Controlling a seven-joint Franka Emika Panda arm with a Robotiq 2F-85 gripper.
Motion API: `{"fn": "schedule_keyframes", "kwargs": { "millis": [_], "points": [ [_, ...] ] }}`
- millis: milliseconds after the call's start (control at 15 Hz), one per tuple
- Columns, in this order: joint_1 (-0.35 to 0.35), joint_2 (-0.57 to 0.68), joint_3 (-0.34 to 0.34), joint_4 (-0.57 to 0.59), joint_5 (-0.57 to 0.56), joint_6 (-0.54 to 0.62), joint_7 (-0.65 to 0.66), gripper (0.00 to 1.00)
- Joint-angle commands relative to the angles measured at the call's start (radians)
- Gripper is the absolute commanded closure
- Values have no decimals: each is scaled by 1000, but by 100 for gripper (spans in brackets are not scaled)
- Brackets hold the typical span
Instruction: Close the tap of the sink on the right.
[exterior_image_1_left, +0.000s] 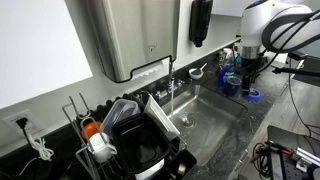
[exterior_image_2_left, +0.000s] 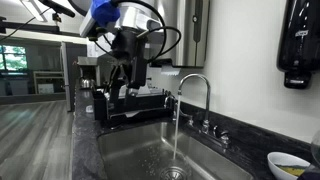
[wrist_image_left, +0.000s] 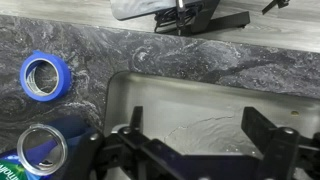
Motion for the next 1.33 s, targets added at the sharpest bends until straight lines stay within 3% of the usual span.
{"fn": "schedule_keyframes", "kwargs": {
  "millis": [0, 667, 1000, 1267],
  "points": [
    [6, 0, -6, 1, -1, -2, 1, 0],
    [13, 31, -6, 18, 26, 39, 3, 0],
    [47, 113, 4, 50, 45, 233, -70, 0],
    [66, 256, 1, 128, 116, 387, -175, 0]
  ]
}}
